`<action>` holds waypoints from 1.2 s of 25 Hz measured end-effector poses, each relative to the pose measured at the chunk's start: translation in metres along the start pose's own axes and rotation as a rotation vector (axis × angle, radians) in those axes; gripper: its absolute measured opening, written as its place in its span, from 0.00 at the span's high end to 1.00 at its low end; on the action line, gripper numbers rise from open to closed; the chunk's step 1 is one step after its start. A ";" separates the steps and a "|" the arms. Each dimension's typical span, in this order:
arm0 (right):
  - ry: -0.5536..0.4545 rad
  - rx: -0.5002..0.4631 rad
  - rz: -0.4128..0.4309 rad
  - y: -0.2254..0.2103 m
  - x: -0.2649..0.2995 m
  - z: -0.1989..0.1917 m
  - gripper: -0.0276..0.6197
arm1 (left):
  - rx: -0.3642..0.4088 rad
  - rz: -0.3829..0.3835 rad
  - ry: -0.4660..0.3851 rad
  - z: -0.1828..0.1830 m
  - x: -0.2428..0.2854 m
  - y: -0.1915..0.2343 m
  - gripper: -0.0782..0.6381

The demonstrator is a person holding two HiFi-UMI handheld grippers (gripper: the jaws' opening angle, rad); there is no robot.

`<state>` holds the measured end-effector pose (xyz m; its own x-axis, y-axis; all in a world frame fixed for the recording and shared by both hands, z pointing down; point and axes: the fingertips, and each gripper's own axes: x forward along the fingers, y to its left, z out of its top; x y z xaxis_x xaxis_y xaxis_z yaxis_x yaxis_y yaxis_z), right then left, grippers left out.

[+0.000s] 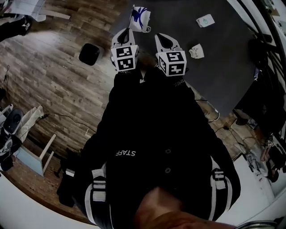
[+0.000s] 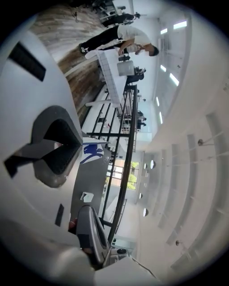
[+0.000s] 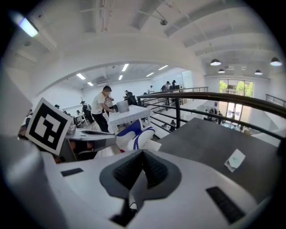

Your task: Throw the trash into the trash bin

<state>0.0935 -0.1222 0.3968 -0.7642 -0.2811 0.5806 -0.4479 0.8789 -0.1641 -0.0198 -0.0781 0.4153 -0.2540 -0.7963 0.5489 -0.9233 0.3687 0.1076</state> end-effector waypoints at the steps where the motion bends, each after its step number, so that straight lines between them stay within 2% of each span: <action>1: 0.007 -0.012 0.019 0.012 0.010 0.003 0.94 | -0.015 0.021 -0.002 -0.002 -0.004 0.017 0.88; 6: 0.040 -0.061 0.113 0.074 0.065 0.016 0.93 | -0.086 0.127 -0.009 -0.011 -0.025 0.101 0.88; 12: 0.091 -0.147 0.241 0.162 0.125 0.021 0.94 | -0.188 0.273 -0.011 -0.039 -0.064 0.198 0.88; 16: 0.132 -0.196 0.311 0.214 0.159 0.017 0.94 | -0.239 0.340 0.004 -0.063 -0.085 0.249 0.88; 24: 0.251 -0.293 0.433 0.295 0.213 -0.015 0.93 | -0.382 0.465 0.100 -0.147 -0.111 0.322 0.88; 30: 0.338 -0.312 0.490 0.317 0.256 -0.059 0.94 | -0.475 0.514 0.212 -0.227 -0.095 0.348 0.88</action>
<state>-0.2173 0.1072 0.5406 -0.6350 0.2706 0.7236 0.1081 0.9586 -0.2636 -0.2513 0.2349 0.5887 -0.5156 -0.3747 0.7706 -0.4660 0.8773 0.1148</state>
